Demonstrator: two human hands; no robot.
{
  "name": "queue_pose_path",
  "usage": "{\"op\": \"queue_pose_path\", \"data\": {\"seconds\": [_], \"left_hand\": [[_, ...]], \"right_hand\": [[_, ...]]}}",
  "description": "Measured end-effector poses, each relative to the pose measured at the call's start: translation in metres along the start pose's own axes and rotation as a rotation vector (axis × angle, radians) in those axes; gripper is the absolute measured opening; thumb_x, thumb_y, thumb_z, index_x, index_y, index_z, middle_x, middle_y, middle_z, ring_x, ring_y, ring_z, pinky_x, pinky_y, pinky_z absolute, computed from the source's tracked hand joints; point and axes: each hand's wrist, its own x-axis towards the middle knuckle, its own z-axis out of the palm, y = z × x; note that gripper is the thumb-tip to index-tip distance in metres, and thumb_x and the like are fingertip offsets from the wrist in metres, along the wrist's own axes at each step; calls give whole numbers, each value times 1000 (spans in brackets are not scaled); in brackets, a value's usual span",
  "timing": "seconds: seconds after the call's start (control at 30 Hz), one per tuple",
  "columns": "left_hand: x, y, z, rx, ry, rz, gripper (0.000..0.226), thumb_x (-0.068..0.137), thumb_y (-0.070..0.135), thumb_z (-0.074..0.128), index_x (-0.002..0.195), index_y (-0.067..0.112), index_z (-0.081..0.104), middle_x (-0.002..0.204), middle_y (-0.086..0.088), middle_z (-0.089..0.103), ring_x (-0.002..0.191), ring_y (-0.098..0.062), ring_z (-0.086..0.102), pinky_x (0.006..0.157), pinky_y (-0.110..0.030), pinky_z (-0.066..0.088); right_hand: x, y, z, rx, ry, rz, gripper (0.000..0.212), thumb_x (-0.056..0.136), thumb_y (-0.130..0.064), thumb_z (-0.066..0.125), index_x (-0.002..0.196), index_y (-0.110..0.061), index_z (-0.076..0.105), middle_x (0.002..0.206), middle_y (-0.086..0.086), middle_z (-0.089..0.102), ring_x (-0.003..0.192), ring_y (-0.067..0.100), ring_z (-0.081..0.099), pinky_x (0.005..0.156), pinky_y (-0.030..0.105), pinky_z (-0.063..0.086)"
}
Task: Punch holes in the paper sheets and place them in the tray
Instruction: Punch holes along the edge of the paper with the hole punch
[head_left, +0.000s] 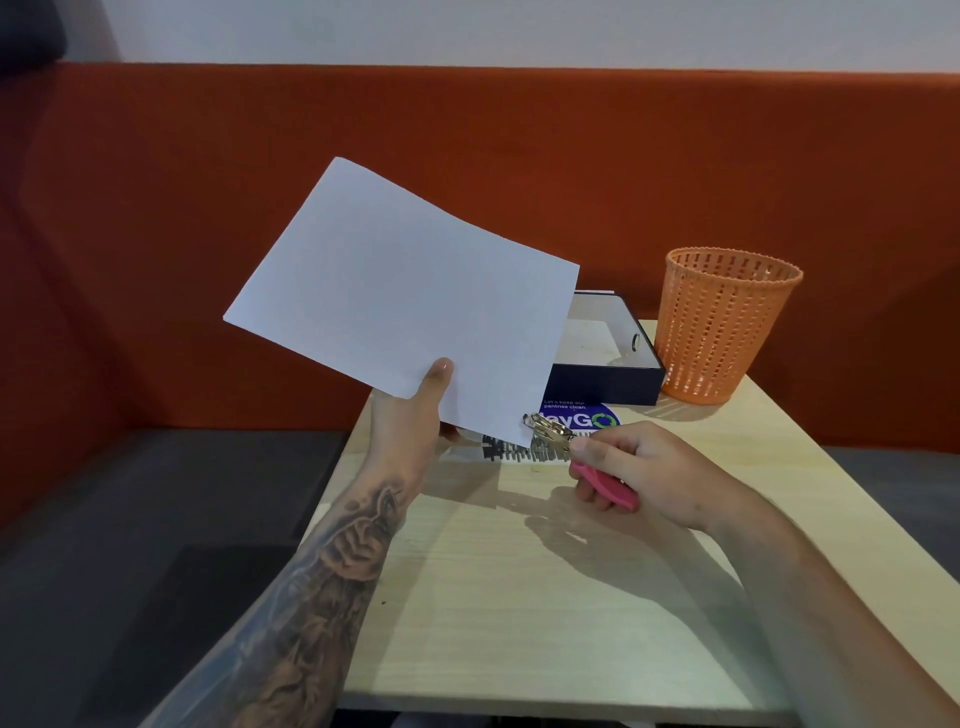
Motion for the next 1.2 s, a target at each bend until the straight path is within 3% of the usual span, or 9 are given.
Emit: {"op": "queue_pose_path", "data": {"seconds": [0.17, 0.33, 0.53, 0.7, 0.83, 1.0, 1.2], "left_hand": [[-1, 0, 1, 11, -23, 6, 8, 100, 21, 62, 104, 17, 65, 87, 1, 68, 55, -6, 61, 43, -27, 50], [-1, -1, 0, 11, -24, 8, 5, 100, 21, 62, 101, 18, 65, 86, 1, 68, 58, -10, 62, 43, -27, 50], [-2, -2, 0, 26, -41, 13, 3, 100, 22, 62, 98, 21, 64, 87, 1, 68, 54, -3, 63, 43, -28, 50], [0, -4, 0, 53, -32, -33, 9, 99, 27, 63, 106, 22, 63, 96, -1, 70, 69, -16, 64, 48, -30, 54], [2, -14, 0, 62, -52, -51, 7, 99, 29, 63, 103, 22, 64, 94, -6, 70, 59, -17, 60, 46, -30, 51], [6, -24, 1, 128, -28, -169, 19, 95, 40, 67, 99, 21, 70, 93, -1, 74, 66, -20, 66, 68, -41, 59], [10, -30, 0, 162, -22, -201, 25, 94, 42, 68, 95, 18, 72, 83, -1, 75, 59, -20, 64, 68, -40, 58]], "right_hand": [[3, 3, 0, -25, -7, -4, 45, 98, -51, 61, 82, -12, 75, 76, 10, 78, 67, 21, 72, 65, 33, 54], [3, 0, 3, -56, -13, -11, 54, 87, -63, 59, 76, -12, 74, 71, 9, 75, 63, 20, 67, 63, 35, 54], [0, -3, 5, -128, -5, 35, 47, 100, -51, 57, 70, -18, 71, 64, 2, 70, 57, 16, 63, 58, 30, 50], [-2, -8, 3, -177, -13, 83, 48, 100, -54, 55, 75, -16, 71, 64, 2, 71, 55, 16, 63, 57, 31, 50], [-3, -11, 0, -194, -39, 124, 51, 101, -54, 53, 78, -12, 70, 64, 4, 70, 54, 18, 61, 52, 30, 48], [2, -17, -4, -206, -114, 256, 58, 101, -58, 49, 75, -12, 74, 64, 6, 69, 54, 22, 58, 48, 27, 45], [13, -25, -4, -260, -178, 362, 60, 100, -61, 49, 82, -9, 74, 65, 9, 68, 48, 21, 55, 47, 26, 43]]}}
